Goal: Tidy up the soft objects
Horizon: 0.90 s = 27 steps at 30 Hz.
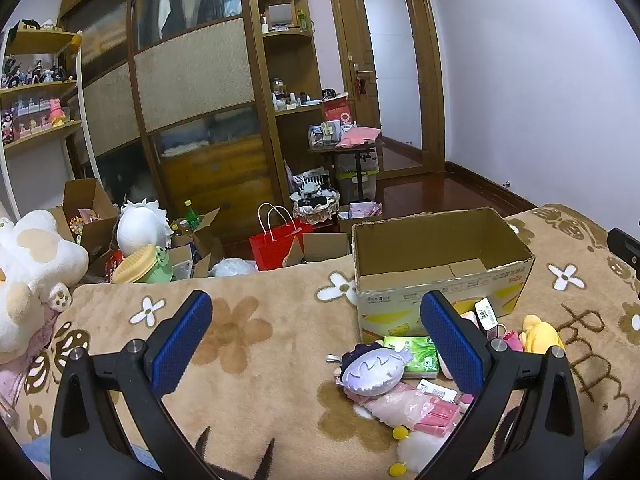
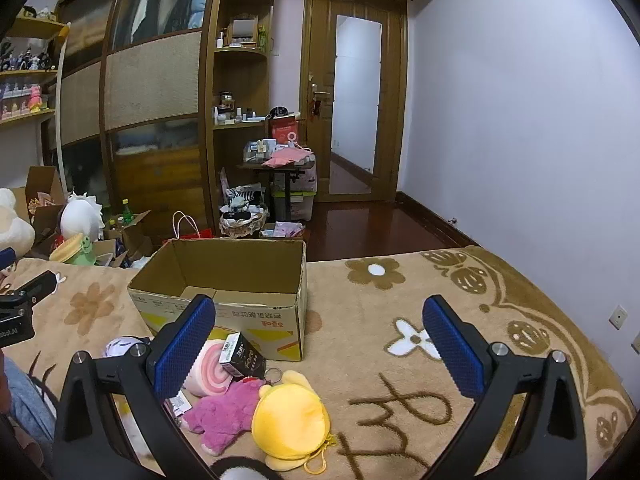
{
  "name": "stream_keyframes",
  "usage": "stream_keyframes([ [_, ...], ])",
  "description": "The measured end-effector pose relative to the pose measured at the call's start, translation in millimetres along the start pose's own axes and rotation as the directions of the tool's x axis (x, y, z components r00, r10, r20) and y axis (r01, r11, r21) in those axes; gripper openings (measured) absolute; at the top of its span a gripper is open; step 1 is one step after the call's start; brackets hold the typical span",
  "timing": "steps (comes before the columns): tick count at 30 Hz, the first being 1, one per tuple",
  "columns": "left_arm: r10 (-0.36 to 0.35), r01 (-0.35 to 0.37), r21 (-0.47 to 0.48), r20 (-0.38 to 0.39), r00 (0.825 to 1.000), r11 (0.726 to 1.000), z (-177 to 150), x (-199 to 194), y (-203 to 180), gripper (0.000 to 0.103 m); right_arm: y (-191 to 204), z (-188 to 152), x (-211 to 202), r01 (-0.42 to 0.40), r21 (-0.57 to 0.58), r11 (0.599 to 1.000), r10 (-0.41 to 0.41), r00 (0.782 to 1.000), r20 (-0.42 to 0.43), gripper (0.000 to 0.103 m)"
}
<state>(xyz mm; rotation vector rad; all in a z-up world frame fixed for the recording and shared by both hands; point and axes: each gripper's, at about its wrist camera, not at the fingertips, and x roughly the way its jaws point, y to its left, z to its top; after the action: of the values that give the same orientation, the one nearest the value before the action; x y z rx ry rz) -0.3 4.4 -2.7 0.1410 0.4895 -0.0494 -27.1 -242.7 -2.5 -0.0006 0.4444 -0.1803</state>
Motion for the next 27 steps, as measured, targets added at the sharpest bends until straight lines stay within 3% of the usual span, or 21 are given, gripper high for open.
stream_keyframes([
  [27, -0.001, 0.001, 0.002, -0.003, 1.0, 1.0, -1.0, 0.4, 1.4, 0.103, 2.7, -2.1, 0.1, -0.002, -0.004, 1.0, 0.002, 1.0, -0.003, 0.103],
])
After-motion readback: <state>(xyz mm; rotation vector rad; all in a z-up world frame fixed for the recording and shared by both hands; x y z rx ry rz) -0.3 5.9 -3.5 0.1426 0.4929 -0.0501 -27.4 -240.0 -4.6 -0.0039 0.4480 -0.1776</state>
